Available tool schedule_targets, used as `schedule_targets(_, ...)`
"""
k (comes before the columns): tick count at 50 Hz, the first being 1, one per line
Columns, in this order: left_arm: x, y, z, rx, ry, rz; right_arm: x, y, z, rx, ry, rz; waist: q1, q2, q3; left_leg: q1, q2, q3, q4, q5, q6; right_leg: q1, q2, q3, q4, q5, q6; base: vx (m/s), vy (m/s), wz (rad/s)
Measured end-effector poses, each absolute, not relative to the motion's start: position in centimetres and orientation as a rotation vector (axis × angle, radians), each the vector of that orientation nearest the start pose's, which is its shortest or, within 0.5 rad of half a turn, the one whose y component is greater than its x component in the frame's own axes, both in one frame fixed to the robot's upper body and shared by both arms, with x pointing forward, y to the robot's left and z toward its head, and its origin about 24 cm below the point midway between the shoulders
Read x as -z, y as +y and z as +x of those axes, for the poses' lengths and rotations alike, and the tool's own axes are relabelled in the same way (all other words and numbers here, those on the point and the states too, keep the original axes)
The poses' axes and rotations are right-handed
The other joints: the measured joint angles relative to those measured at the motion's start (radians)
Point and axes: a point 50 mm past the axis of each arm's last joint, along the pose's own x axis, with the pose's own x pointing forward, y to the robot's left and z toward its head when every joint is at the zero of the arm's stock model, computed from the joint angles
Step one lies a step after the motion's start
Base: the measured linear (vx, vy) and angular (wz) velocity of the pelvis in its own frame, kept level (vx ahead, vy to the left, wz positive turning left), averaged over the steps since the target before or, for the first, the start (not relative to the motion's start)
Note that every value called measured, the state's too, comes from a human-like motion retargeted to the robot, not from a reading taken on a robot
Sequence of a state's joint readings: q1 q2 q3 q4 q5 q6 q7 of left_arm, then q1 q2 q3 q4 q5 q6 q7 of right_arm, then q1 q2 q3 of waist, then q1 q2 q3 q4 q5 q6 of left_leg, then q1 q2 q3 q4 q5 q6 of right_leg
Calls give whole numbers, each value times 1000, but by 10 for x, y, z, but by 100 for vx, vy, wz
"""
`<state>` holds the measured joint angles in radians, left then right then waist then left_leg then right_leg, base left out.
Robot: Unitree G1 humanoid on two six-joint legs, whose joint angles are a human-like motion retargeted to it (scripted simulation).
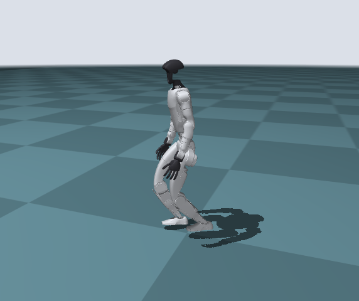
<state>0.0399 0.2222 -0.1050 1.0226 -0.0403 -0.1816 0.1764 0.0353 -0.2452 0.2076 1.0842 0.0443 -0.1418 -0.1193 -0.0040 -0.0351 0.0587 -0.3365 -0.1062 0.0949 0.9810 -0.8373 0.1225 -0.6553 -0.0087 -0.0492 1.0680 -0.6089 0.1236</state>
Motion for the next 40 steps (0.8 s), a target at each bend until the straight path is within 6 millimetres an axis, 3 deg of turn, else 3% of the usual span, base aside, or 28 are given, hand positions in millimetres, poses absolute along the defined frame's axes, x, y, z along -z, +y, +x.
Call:
schedule_targets(4,132,228,140,-199,808,267,148,-227,113,51,985,-353,70,103,8,-140,209,12,412,134,-50,85,144,-38,-106,-1,-68,20,-8,-44)
schedule_targets(8,126,223,150,-184,761,248,147,-231,114,35,981,-381,131,132,26,-301,259,-16,595,141,-34,166,187,-30,-185,-6,-93,21,-5,-18)
schedule_targets(15,130,224,143,-187,796,224,145,-238,111,39,984,-422,172,94,37,-470,147,-50,271,23,-17,270,139,11,-248,-32,-60,18,1,-7)
schedule_targets(20,136,222,134,-183,843,196,146,-242,108,26,1000,-433,158,51,14,-487,25,-118,48,32,-18,261,77,30,-233,-41,-32,3,6,-1)
schedule_targets(25,141,229,117,-213,902,190,149,-239,99,20,1030,-393,161,46,40,-386,-15,-185,171,44,-30,244,71,75,-157,-17,-18,-12,11,-38)
schedule_targets(30,143,236,107,-248,924,194,149,-242,93,52,1047,-370,156,81,56,-197,-16,-250,332,52,-60,198,124,125,-117,31,-10,-25,17,-63)
schedule_targets(34,140,238,112,-272,899,190,148,-247,95,104,1043,-369,130,101,53,-71,-26,-278,239,13,-61,134,153,148,-124,82,18,-33,19,-49)
schedule_targets(40,129,242,136,-310,809,206,145,-242,110,140,995,-370,52,38,32,-139,-77,-189,49,-19,15,-72,25,131,-79,97,71,-37,18,4)
